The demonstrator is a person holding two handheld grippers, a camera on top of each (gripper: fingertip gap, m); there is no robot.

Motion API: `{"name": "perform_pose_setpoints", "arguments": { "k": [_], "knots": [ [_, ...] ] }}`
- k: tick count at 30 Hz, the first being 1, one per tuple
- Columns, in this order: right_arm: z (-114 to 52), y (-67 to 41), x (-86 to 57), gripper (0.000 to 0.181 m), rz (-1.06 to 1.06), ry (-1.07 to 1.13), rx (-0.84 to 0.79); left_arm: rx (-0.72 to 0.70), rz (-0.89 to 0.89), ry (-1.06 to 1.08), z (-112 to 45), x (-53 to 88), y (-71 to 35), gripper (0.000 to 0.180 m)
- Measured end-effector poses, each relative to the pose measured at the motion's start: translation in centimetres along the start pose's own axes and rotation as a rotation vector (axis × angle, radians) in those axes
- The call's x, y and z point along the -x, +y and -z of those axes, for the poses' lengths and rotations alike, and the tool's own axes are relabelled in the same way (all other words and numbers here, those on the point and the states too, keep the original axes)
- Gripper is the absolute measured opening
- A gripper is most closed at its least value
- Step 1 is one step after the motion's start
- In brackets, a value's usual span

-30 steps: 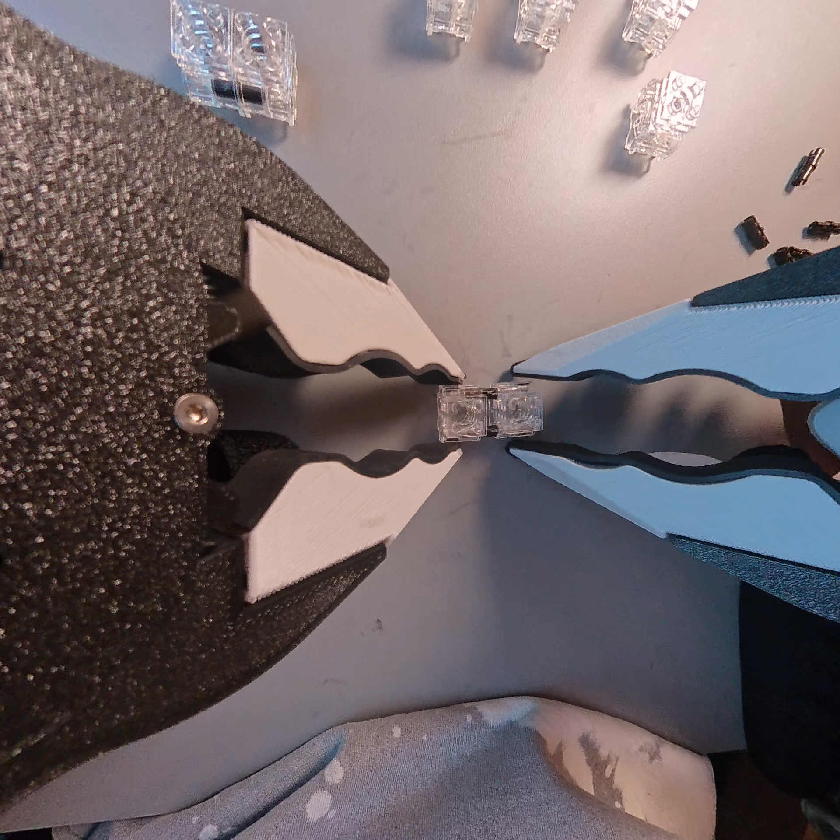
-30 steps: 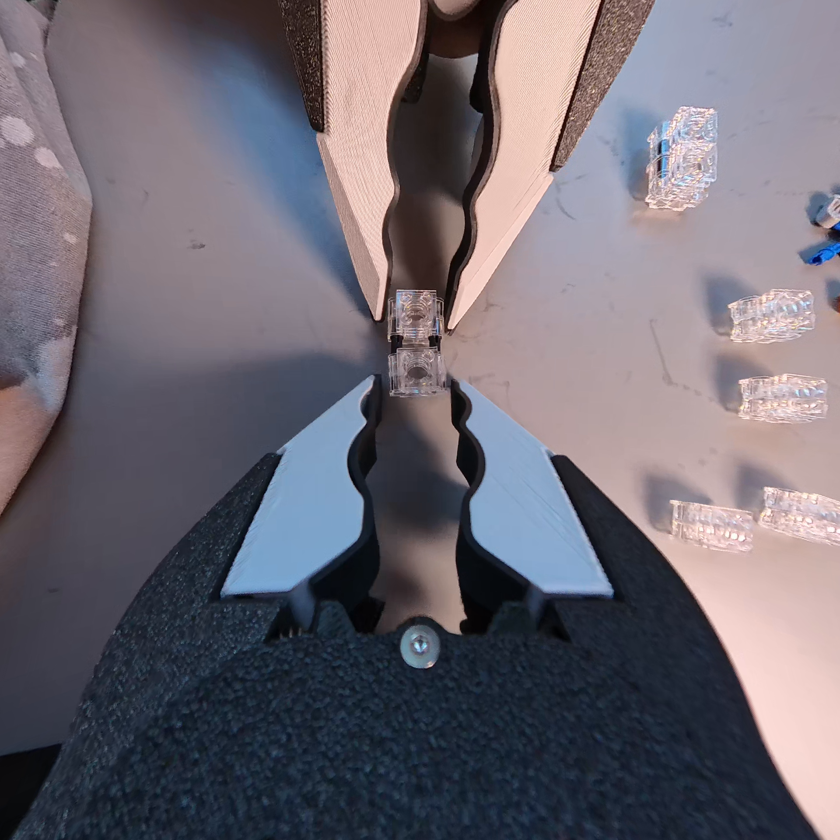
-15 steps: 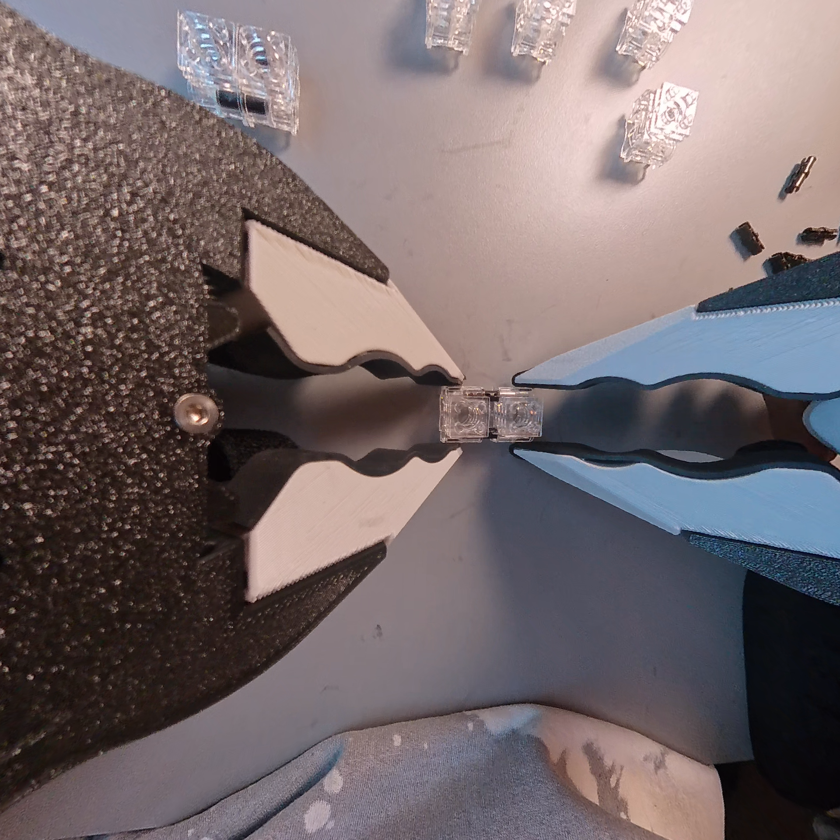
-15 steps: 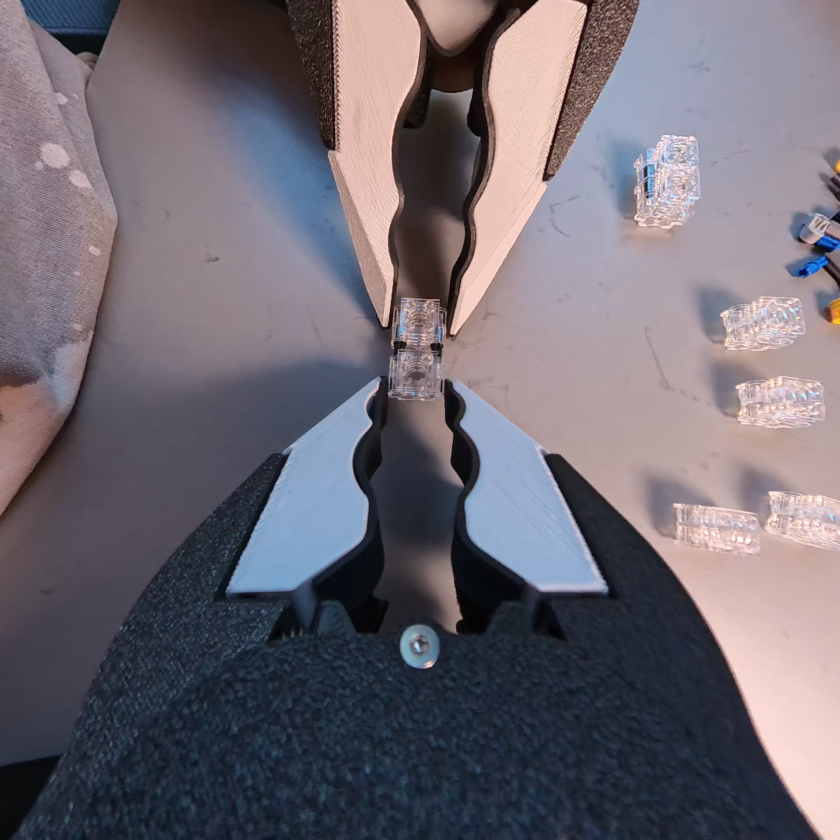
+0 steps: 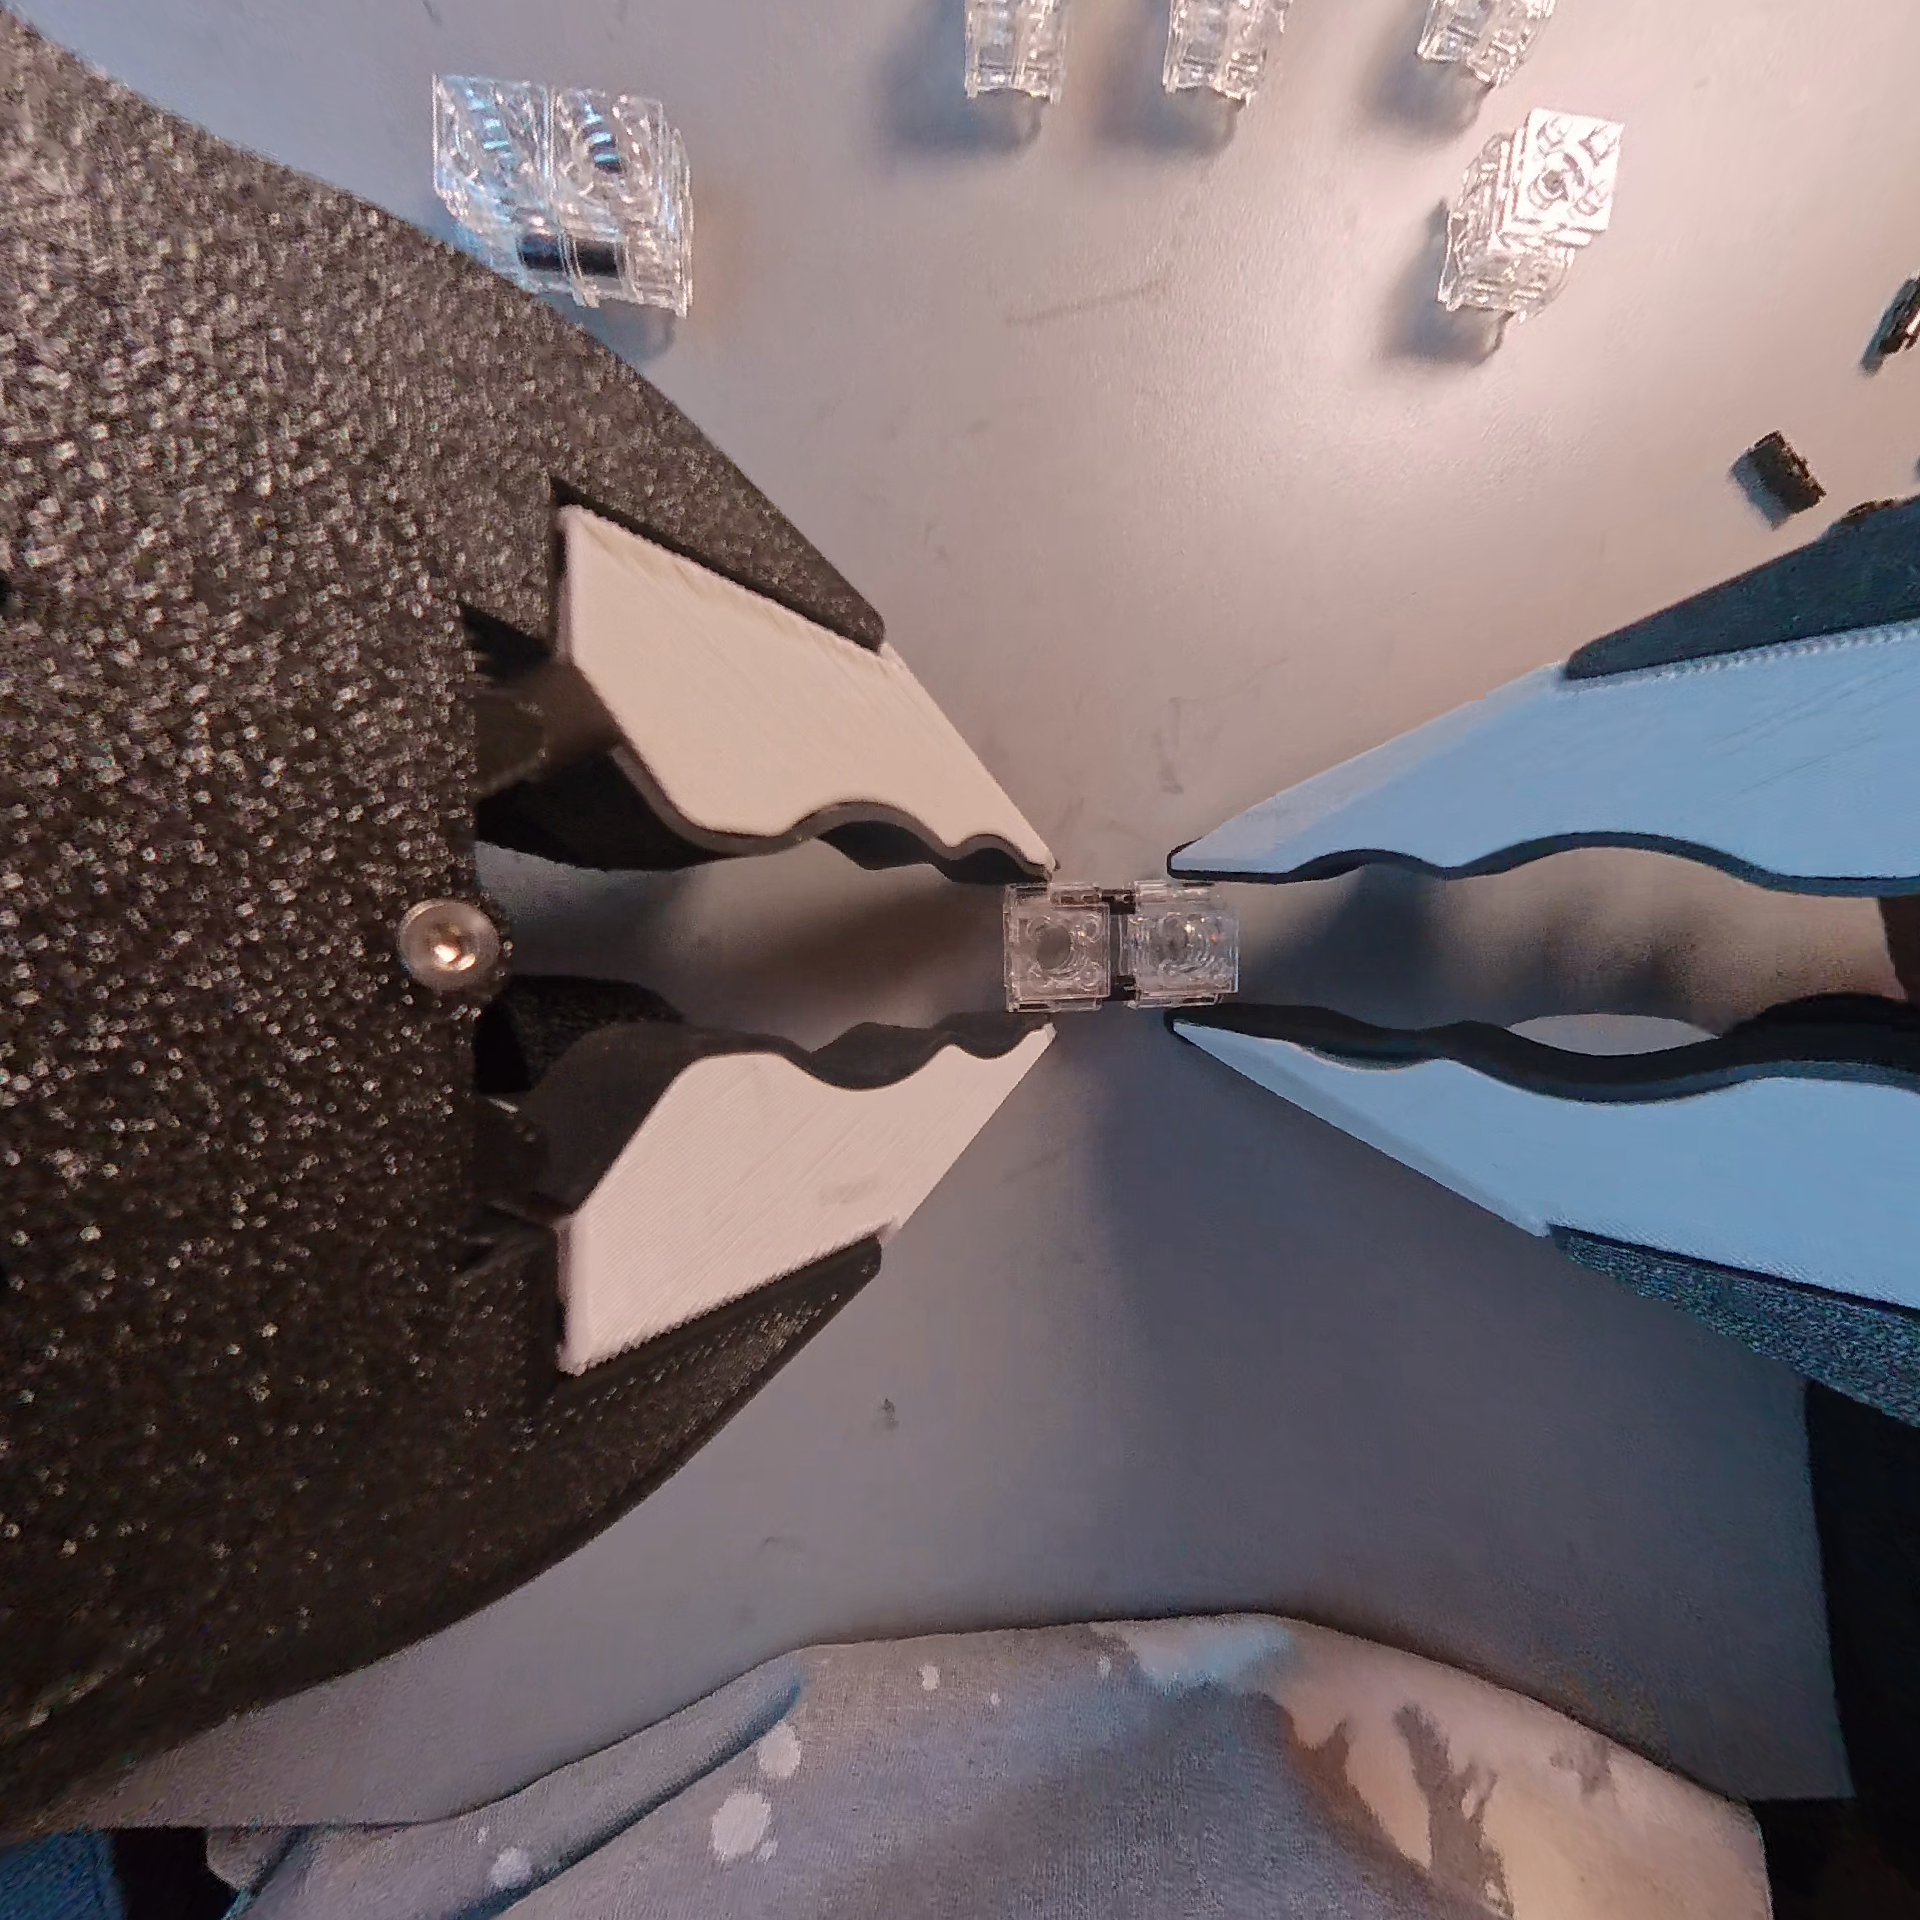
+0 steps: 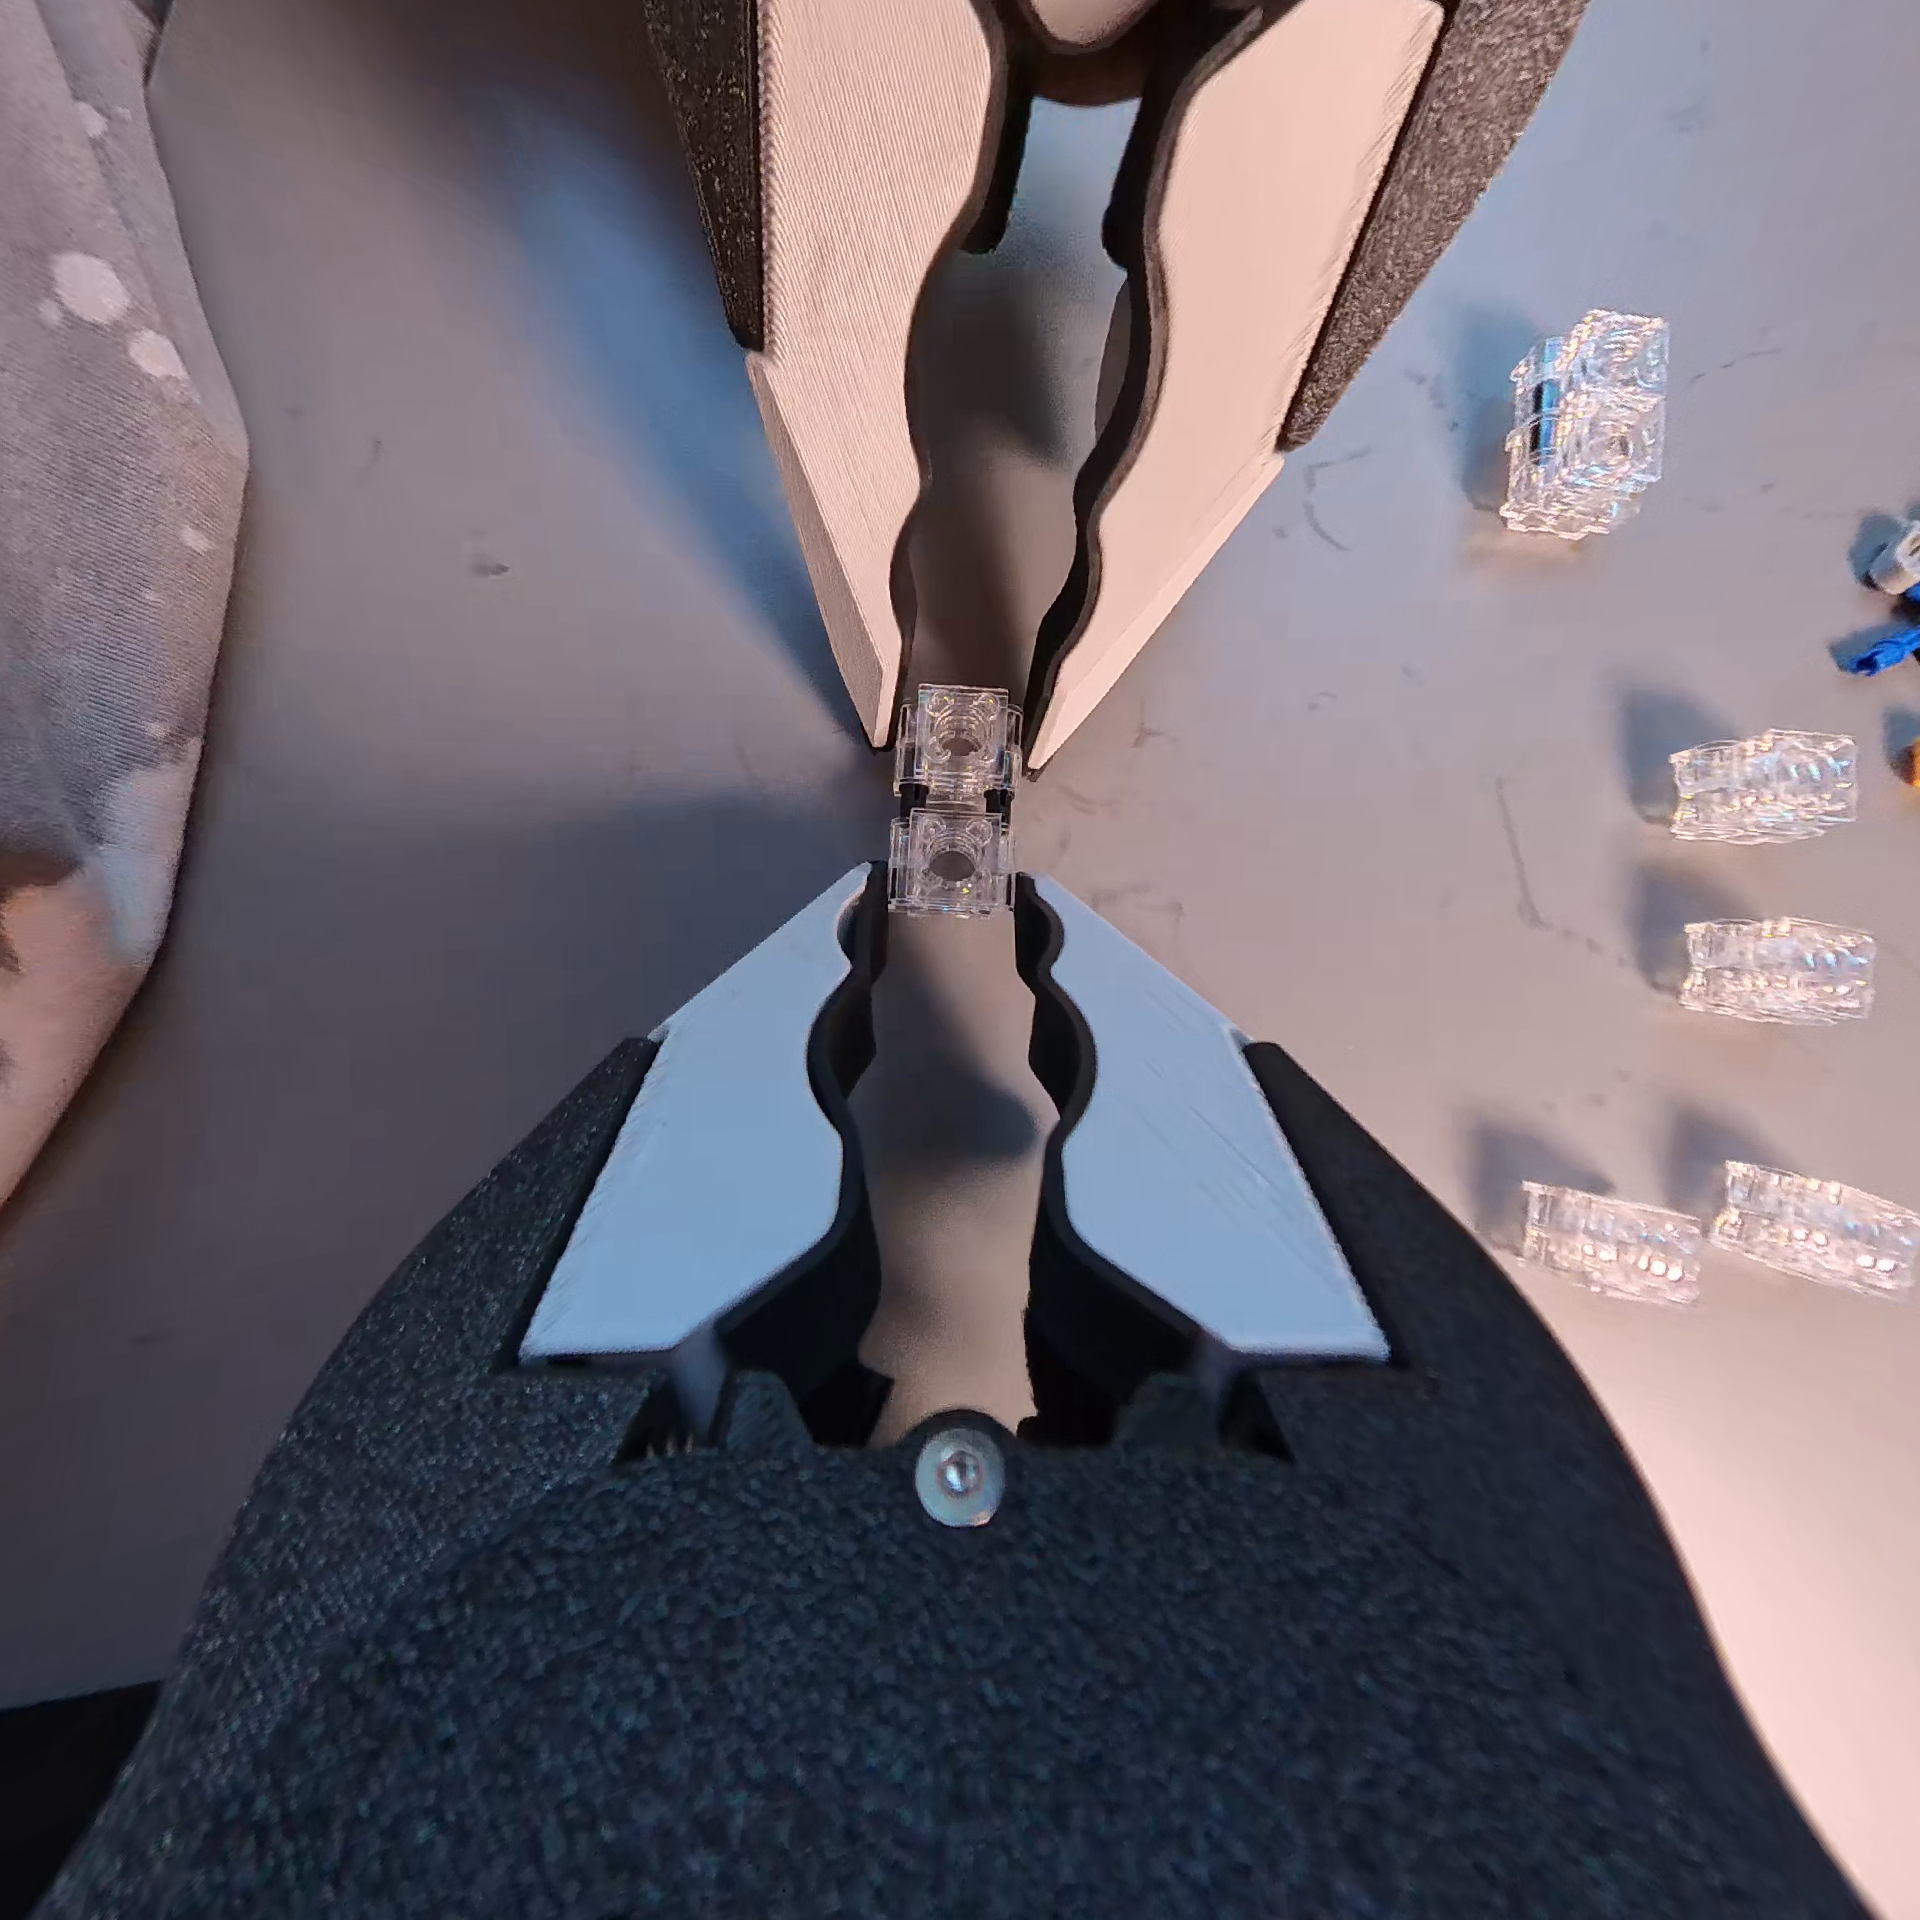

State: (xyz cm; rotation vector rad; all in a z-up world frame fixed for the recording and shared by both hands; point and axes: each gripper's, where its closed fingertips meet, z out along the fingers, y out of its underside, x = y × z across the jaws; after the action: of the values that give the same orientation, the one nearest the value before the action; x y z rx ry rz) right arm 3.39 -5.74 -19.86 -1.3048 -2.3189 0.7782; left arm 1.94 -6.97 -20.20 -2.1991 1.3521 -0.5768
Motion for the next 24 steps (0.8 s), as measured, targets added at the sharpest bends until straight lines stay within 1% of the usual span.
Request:
{"name": "perform_pose_setpoints", "arguments": {
  "k": [2,7,11,17,24],
  "knots": [
    [0.0,-0.02,0.0,0.022,0.003,0.003,0.018,0.023,0.001,-0.002,-0.01,0.01,-0.01,0.021],
    [0.03,-0.02,-0.12,0.022,-0.017,0.002,0.009,0.02,0.01,0.0,-0.06,0.12,-0.14,0.02],
    [0.02,-0.07,-0.1,0.021,0.012,0.006,0.06,0.049,-0.004,0.004,-0.12,0.08,-0.24,0.02],
    [-0.2,-0.22,0.0,0.022,-0.005,0.006,0.033,0.04,0.004,0.003,-0.36,0.04,-0.48,0.02],
    [-0.33,0.06,-0.58,0.024,-0.037,0.044,-0.022,-0.065,0.037,0.011,-0.27,0.29,-0.39,0.023]
  ]
}}
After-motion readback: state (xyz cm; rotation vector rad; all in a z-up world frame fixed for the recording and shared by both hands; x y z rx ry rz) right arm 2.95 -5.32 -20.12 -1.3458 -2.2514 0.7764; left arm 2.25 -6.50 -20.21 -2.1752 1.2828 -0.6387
